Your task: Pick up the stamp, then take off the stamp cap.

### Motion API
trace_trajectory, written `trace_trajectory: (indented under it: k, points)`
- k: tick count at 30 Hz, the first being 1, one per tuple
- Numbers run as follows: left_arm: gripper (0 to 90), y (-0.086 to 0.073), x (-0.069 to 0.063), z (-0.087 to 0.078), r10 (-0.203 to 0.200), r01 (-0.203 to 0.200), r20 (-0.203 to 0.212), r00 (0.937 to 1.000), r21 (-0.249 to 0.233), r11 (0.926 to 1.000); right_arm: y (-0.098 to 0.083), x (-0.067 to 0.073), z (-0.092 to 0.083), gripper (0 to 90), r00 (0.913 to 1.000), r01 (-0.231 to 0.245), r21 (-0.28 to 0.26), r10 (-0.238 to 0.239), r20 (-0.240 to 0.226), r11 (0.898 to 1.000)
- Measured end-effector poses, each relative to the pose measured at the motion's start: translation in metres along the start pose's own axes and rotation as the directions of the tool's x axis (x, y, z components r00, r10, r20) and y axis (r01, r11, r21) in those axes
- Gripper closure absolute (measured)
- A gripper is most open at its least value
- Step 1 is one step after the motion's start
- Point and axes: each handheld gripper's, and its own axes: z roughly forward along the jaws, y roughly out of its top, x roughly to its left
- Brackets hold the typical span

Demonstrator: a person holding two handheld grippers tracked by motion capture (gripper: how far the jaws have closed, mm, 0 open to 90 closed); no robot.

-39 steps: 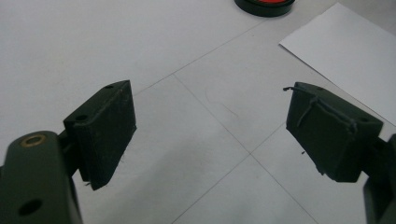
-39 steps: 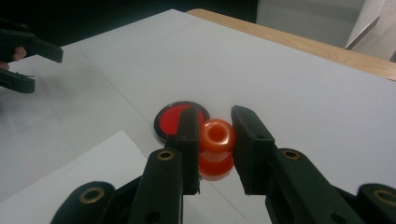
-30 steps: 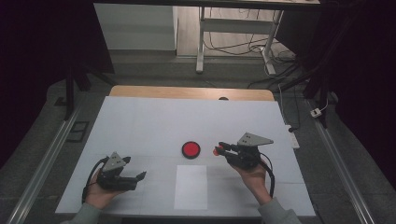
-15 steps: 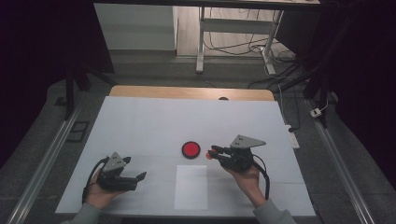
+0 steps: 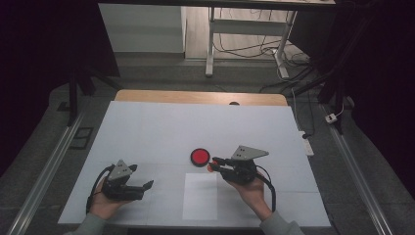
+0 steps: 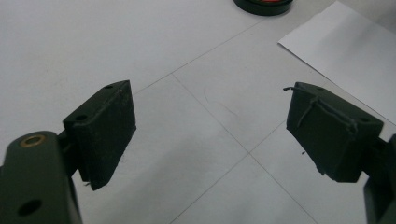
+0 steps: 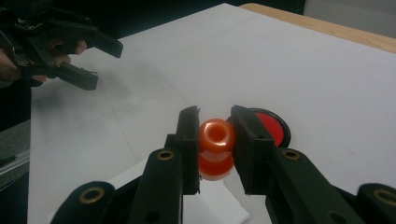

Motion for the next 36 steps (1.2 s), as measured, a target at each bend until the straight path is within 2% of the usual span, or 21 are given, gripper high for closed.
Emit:
trace_trajectory:
  k: [22, 36]
  points:
    - [15.9, 0.0008, -0.0007, -0.0008, 0.003, -0.003, -0.004, 1.0, -0.005, 1.0, 0.0015, 0.0005, -0.0019, 71.9, 1.0, 0.005, -0.006, -0.005, 0.005, 1.0]
    - [15.9, 0.0082, -0.0075, 0.0017, 0.026, -0.026, 0.01, 0.9996, -0.017, 0.9995, 0.0017, 0.0004, -0.0024, 71.8, 0.9999, 0.008, -0.003, -0.008, 0.009, 1.0]
